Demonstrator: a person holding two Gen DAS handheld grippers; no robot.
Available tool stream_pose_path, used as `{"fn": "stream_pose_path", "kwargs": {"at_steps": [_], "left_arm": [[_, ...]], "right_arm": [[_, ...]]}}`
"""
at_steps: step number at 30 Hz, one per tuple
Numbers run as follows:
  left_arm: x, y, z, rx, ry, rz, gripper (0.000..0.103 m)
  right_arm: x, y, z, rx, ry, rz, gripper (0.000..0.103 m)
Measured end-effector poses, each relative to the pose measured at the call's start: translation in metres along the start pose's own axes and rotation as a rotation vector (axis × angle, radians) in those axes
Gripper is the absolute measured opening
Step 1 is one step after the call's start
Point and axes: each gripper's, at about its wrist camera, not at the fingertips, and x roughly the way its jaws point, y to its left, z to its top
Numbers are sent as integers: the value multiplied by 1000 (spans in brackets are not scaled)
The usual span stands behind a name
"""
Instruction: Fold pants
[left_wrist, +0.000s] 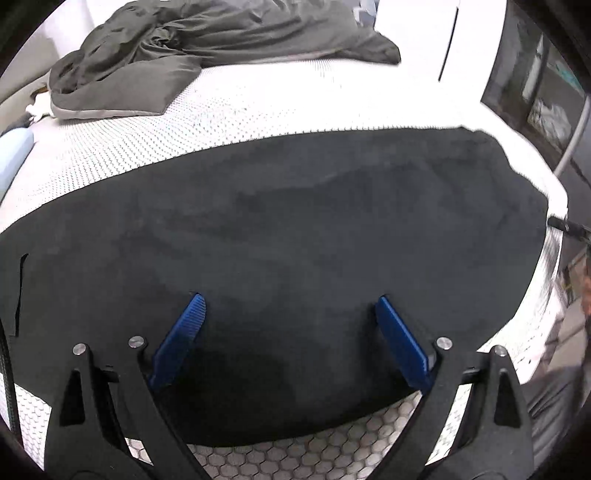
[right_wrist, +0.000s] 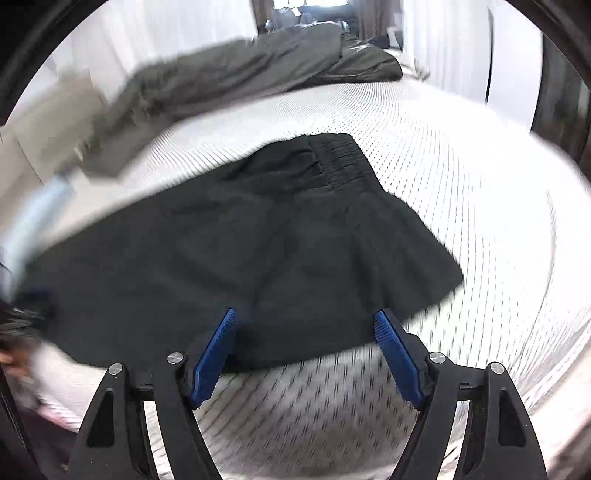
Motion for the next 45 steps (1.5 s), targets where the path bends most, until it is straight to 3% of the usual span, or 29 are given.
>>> {"fn": "stream_pose_path", "kwargs": {"at_steps": [4, 6, 7, 9, 12, 17, 21, 25, 27, 29, 34, 39, 40, 41, 42, 44, 45], "left_arm": [[-4, 0, 3, -33, -5, -42, 93], [-8, -3, 1, -19, 8, -32, 93], [-9, -4, 0, -25, 13, -37, 93], [-7, 6, 0, -64, 28, -61, 93], [-16, 23, -11, -144, 46, -85, 90], [-50, 39, -38, -348, -10, -137, 82], [-49, 24, -59, -446, 11, -215, 74], [-39, 14, -74, -599, 9, -283, 72], [-37, 10, -75, -650, 15, -335, 71], [-33, 2, -75, -682, 36, -374, 71], [-13, -18, -72, -718, 40, -373, 72], [7, -38, -49, -776, 23, -427, 72], [15, -42, -45, -787, 27, -438, 68], [22, -46, -40, -794, 32, -429, 54], [30, -51, -37, -796, 50, -407, 47], [41, -60, -33, -786, 50, -382, 16], [45, -64, -35, -779, 46, -363, 13]], "right_arm": [[10, -47, -1, 262, 8, 162, 79], [20, -57, 3, 343, 0, 199, 78], [37, -66, 37, 402, -3, 222, 78], [44, -64, 37, 456, -23, 272, 78], [56, -28, 29, 414, 9, 401, 78], [73, 65, 1, 328, 104, 603, 78], [95, 132, -4, 239, 124, 596, 75], [115, 157, 0, 334, 64, 607, 73], [115, 171, -11, 376, 24, 586, 66], [124, 168, -10, 416, 3, 568, 45], [131, 148, 5, 495, 23, 613, 19], [118, 130, -6, 472, 36, 596, 15], [118, 130, -6, 472, 36, 596, 15], [119, 130, -6, 468, 40, 594, 15], [116, 126, -7, 469, 41, 594, 15], [119, 127, -7, 454, 49, 581, 15], [122, 131, -5, 444, 57, 573, 15]]}}
